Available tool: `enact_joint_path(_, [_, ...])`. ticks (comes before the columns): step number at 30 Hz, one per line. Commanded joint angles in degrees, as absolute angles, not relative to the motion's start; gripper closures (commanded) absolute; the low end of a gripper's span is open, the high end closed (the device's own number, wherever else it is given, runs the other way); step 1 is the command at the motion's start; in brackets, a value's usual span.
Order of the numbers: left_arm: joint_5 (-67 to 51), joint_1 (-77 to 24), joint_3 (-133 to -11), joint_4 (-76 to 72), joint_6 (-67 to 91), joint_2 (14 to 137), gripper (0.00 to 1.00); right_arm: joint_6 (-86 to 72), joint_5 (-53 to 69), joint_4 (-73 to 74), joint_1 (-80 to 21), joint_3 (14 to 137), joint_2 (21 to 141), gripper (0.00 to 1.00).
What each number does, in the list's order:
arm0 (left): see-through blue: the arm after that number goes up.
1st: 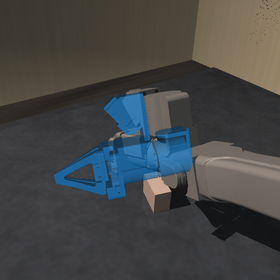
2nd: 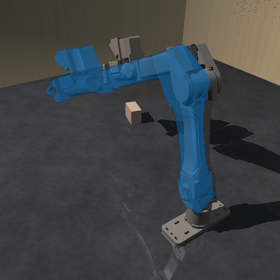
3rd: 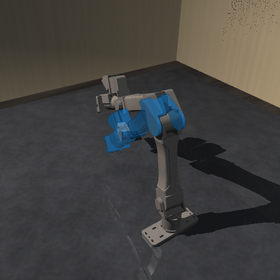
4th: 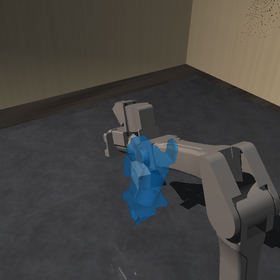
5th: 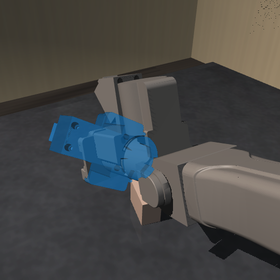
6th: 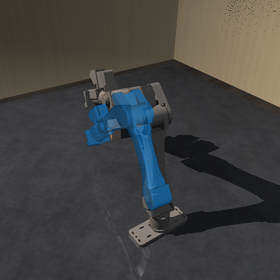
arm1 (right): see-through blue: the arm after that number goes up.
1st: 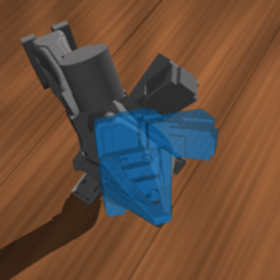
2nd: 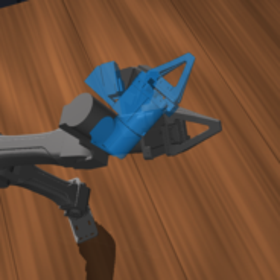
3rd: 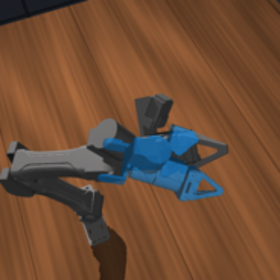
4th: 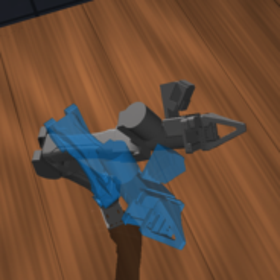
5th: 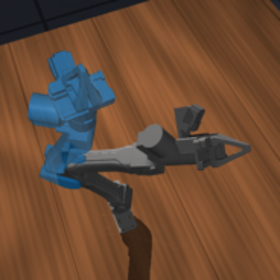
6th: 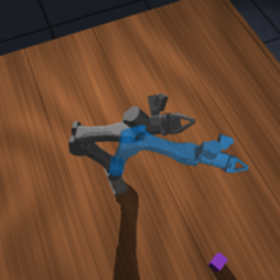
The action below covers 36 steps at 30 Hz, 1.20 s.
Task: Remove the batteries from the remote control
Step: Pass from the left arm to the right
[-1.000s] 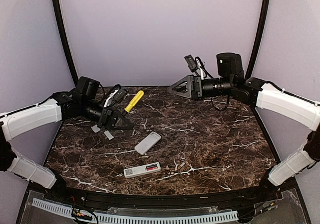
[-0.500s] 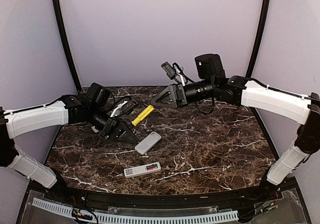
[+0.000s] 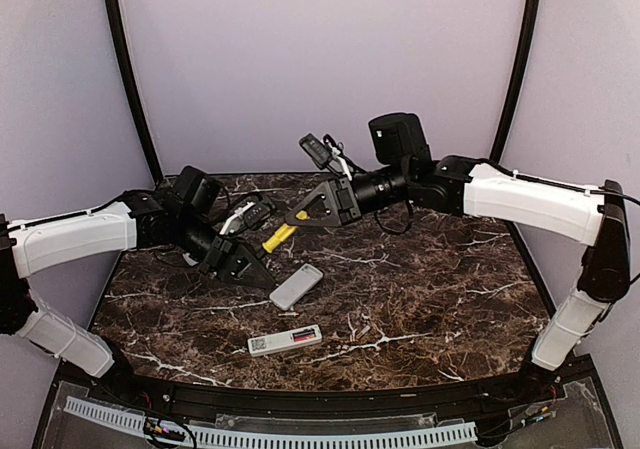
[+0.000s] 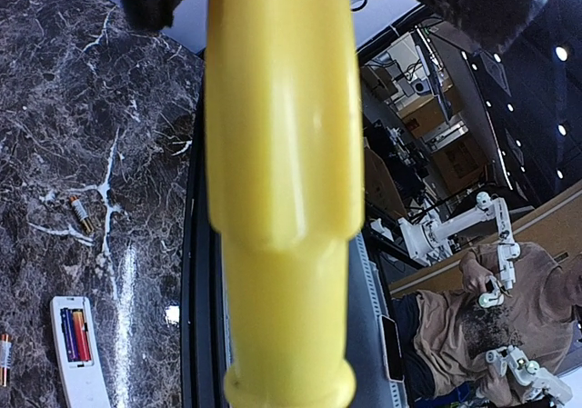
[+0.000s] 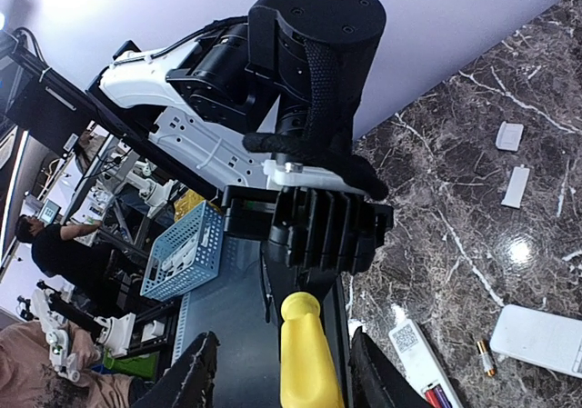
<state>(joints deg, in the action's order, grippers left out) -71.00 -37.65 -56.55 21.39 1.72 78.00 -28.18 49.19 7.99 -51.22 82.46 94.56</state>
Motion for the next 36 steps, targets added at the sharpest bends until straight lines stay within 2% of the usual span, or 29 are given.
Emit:
enact_joint_path(1, [-73.6,-38.0,-57.4,21.9,1.3,78.2,1.0,-27.6,52.2,6.5,-52.2,84.6,96.1,0.54])
enact_joint_path(10, [-73.8,-38.1,-57.4,21.9,1.5,78.5,1.0,-27.3,52.2,6.7,-52.5,84.5,96.5,0.68])
enact_joint_path(17, [-72.9,-38.1,-57.3,20.9,2.2,78.2,1.0,-27.1,51.2,7.0,-52.5,84.1,96.5,0.86])
enact_joint_path(19, [-72.2,-38.1,-56.9,19.6,3.1,77.8,0.92,-26.8,49.0,7.3,-52.5,83.8,96.1,0.93])
enact_joint_path(20, [-71.8,-38.0,-56.7,18.3,4.0,77.4,0.79,-26.7,48.1,7.2,-52.5,83.6,95.8,0.96])
enact_joint_path(21, [-70.8,-38.0,-56.2,17.4,4.7,77.2,0.72,-26.6,47.2,7.2,-52.5,83.4,95.4,1.0])
enact_joint_path(22, [-70.2,-38.1,-55.8,15.1,6.3,76.5,0.57,-26.6,46.3,7.1,-52.5,83.2,94.9,1.0])
enact_joint_path(23, [-68.5,-38.1,-54.8,13.7,7.2,75.7,0.47,-26.5,45.2,7.1,-52.5,82.9,94.3,1.0])
enact_joint_path(24, [-67.1,-38.1,-54.4,11.9,8.0,75.2,0.34,-26.5,43.9,6.9,-52.4,82.5,93.8,1.0])
enact_joint_path(26, [-58.8,-38.1,-54.0,13.0,6.8,73.2,0.26,-26.4,40.3,7.3,-52.2,81.6,92.3,1.0])
enact_joint_path(36, [-30.2,-38.7,-44.4,7.7,11.7,59.0,0.22,-28.1,23.6,4.9,-48.5,68.9,79.2,1.0])
